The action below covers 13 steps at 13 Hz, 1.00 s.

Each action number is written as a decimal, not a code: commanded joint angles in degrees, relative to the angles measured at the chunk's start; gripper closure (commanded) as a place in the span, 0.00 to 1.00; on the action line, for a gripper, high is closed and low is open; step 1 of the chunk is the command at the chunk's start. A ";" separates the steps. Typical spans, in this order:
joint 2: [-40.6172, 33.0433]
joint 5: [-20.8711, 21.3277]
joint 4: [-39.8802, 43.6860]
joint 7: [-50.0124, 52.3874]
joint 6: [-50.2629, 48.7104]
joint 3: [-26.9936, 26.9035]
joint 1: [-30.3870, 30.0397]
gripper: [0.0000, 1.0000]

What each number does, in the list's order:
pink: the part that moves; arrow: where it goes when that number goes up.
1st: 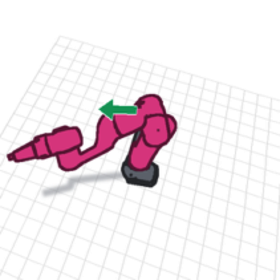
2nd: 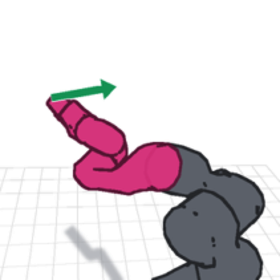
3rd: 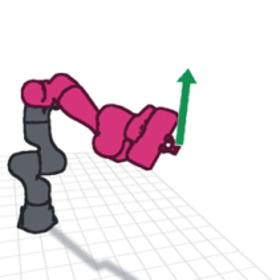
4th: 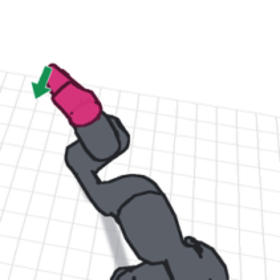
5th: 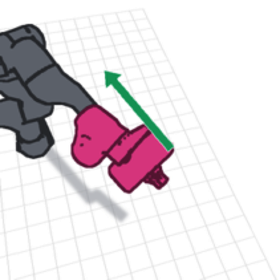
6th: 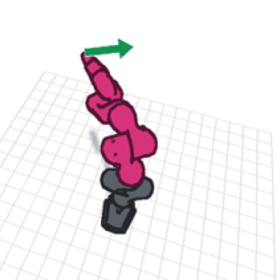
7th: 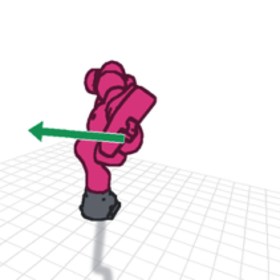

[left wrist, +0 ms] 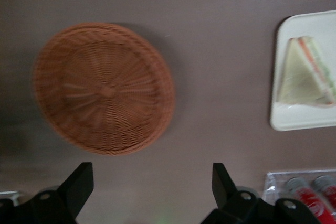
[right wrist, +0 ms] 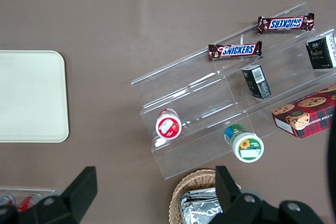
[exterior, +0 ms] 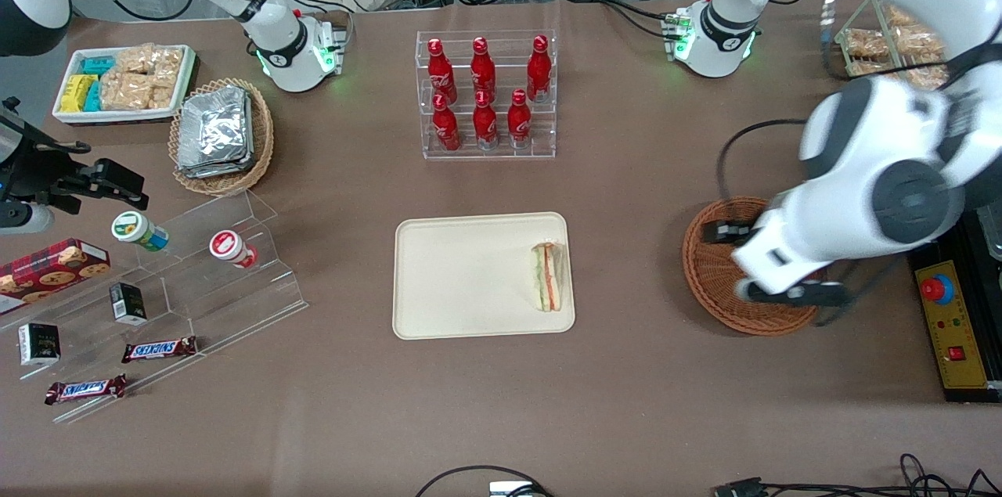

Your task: Place sandwich from basket to tray

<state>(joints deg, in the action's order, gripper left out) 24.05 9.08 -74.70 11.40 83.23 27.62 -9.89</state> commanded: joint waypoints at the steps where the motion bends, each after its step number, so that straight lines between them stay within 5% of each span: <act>1: -7.94 0.15 -5.02 -8.22 -2.00 0.60 -6.44 0.00; 5: -12.17 -0.47 -6.24 -8.15 -7.11 0.60 -8.92 0.00; 13: -21.49 -2.57 -20.93 -8.06 3.69 0.33 -9.18 0.00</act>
<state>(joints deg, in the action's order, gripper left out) 6.23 8.20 -92.19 3.41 84.82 28.32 -18.38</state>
